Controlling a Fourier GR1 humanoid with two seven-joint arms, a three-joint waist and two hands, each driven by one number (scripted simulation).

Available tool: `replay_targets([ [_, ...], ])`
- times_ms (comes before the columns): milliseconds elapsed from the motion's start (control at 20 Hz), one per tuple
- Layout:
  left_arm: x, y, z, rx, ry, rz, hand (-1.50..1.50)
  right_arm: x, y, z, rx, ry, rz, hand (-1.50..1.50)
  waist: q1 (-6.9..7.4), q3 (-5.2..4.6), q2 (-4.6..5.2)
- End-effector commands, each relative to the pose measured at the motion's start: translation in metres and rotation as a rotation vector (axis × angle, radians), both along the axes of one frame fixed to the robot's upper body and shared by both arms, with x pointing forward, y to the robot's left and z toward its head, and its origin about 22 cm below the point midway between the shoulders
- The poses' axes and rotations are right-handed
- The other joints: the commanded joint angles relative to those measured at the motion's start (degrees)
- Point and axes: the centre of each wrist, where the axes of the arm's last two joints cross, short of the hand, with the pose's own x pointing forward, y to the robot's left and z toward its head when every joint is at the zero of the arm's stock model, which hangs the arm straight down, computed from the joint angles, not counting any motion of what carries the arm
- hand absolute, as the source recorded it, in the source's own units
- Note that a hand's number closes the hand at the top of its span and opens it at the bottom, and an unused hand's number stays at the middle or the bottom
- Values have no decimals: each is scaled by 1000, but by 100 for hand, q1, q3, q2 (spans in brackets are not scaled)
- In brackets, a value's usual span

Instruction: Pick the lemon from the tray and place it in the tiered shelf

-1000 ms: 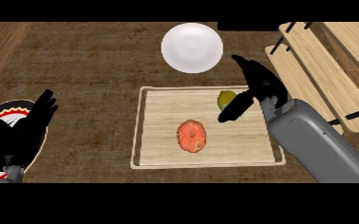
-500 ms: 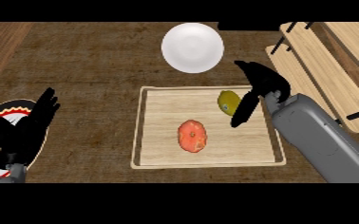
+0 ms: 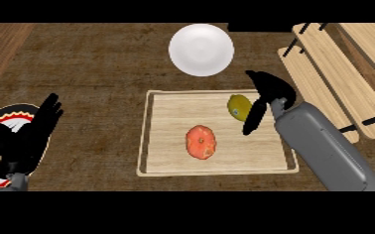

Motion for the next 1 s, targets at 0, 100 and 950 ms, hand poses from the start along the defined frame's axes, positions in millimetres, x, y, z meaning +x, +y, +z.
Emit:
replay_targets([
  [0, 7, 0, 2, -9, -13, -11, 0, 7, 8, -11, -22, 16, -1, -150, -2, -1, 3],
  [100, -1, 15, 15, -4, 9, -13, 0, 8, -18, -32, -25, 19, 11, -150, 21, 2, 4],
  [950, 8, 6, -1, 3, -10, 17, 0, 1, 2, -85, 65, 33, 3, 150, -10, 0, 3],
])
